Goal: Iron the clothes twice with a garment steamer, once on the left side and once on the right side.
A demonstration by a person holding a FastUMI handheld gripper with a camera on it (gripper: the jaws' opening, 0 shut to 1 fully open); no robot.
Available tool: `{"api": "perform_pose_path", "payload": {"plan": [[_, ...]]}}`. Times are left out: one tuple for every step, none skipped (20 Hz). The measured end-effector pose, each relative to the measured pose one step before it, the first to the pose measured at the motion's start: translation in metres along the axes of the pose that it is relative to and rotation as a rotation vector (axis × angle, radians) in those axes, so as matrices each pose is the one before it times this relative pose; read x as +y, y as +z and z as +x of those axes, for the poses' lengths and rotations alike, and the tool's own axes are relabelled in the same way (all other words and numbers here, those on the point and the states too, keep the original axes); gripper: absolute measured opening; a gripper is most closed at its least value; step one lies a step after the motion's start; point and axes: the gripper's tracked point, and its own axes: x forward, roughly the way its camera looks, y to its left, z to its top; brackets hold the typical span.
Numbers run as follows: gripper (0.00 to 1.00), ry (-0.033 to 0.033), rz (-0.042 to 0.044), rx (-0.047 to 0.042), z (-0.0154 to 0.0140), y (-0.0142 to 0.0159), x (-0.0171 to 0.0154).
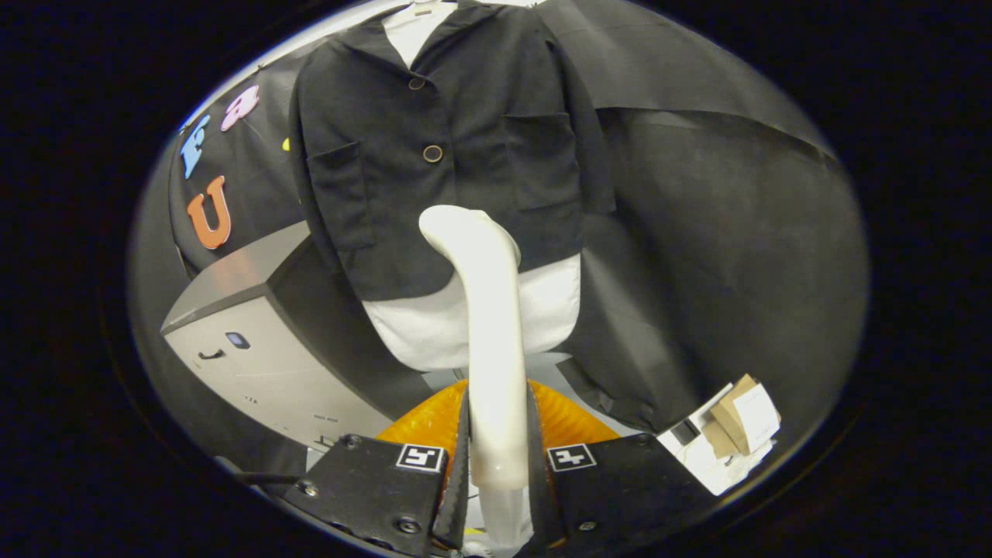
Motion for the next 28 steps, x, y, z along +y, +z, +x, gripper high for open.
{"api": "perform_pose_path", "payload": {"plan": [[0.35,-0.01012,0.00271,-0.00710,-0.01163,-0.00826,0.00195],[0.35,-0.00560,0.00476,-0.01036,-0.01363,-0.00780,0.00462],[0.35,-0.00193,0.00662,-0.01042,-0.01437,-0.00625,0.00523],[0.35,-0.00013,-0.00094,-0.00782,-0.01594,-0.00634,0.00605],[0.35,0.00346,-0.01204,-0.00879,-0.01588,-0.00539,0.00643],[0.35,0.00764,-0.01711,-0.00665,-0.01619,-0.00478,0.00726],[0.35,0.01066,-0.01515,-0.00704,-0.01560,-0.00290,0.00929],[0.35,0.01007,-0.01268,-0.00457,-0.01474,-0.00351,0.01097],[0.35,0.00986,-0.01592,-0.00429,-0.01346,-0.00289,0.00979],[0.35,0.01382,-0.01979,-0.00672,-0.01359,-0.00184,0.00926],[0.35,0.01710,-0.01880,-0.00561,-0.01259,-0.00190,0.00934],[0.36,0.01950,-0.02014,-0.00435,-0.01118,-0.00235,0.01082],[0.36,0.01873,-0.02181,-0.00196,-0.00998,-0.00223,0.01017],[0.35,0.01857,-0.02331,-0.00178,-0.00852,-0.00443,0.01023],[0.35,0.01938,-0.02161,-0.00077,-0.00738,-0.00347,0.01062],[0.36,0.01992,-0.02395,-0.00167,-0.00511,-0.00244,0.00952],[0.35,0.01822,-0.02868,0.00075,-0.00470,-0.00227,0.00904],[0.36,0.01598,-0.01876,0.00173,-0.00451,-0.00303,0.00875],[0.35,0.01769,-0.01275,0.00321,-0.00262,-0.00290,0.00844],[0.35,0.01592,-0.01306,0.00682,-0.00184,-0.00378,0.00587],[0.35,0.01212,-0.00673,0.00524,-0.00113,-0.00220,0.00402],[0.36,0.00714,-0.00880,0.00371,0.00076,-0.00113,0.00332],[0.35,0.00310,-0.00634,0.00424,0.00042,-0.00045,0.00100],[0.35,0.00236,0.00135,0.00127,0.00101,-0.00034,0.00218],[0.35,0.00212,0.00171,0.00161,0.00073,-0.00051,0.00135],[0.35,0.00039,0.00005,-0.00203,0.00038,-0.00075,0.00144],[0.35,-0.00189,0.00341,-0.00299,0.00116,0.00106,-0.00072],[0.35,-0.00187,0.00247,-0.00221,-0.00027,0.00070,0.00024]]}}
